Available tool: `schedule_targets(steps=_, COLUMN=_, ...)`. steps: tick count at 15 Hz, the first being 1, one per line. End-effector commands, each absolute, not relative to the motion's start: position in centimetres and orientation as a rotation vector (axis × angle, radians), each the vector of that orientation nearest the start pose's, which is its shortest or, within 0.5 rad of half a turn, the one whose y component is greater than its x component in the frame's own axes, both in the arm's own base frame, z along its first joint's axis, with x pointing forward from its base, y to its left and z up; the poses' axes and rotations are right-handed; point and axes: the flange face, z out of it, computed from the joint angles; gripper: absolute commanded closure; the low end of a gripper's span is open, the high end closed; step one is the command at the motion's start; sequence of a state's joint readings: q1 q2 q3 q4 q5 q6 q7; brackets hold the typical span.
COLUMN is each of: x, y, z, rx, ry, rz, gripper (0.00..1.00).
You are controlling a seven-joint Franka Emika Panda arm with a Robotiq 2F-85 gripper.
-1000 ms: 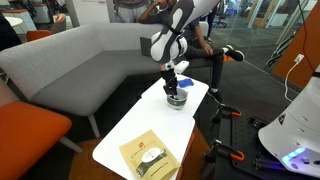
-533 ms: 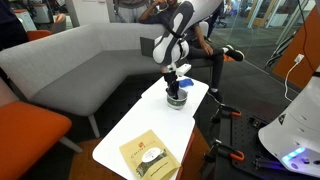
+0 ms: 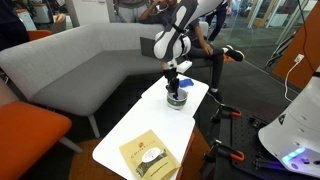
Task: Put the marker on the left table
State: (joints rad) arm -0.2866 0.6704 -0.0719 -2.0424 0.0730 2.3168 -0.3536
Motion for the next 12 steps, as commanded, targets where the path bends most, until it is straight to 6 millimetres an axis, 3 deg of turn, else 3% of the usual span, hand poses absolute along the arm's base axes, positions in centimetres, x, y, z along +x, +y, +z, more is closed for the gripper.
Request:
schedule_targets(steps=1, x=48.3, y=-17.7, z=12.9, rx=-2.994, ry=0.056, rz=0.557, gripper=0.96)
schedule_targets(steps=4, x=47.1, y=-16.6, z=17.5, rx=-3.006, ry=0.064, rz=0.622, gripper=0.96)
schedule_targets(steps=7, x=47.2, y=-14.4, z=21.6, rx=-3.025, ry=0.087, rz=0.683, gripper=0.96)
schedule_targets(steps=10, x=49.6, y=-11.3, z=24.6, rx=-3.032, ry=-0.013, rz=0.639, gripper=0.96)
schedule_targets(steps=12, x=52.0, y=-9.2, z=24.9, rx=-3.011, ry=-0.080, rz=0.618, gripper=0.96)
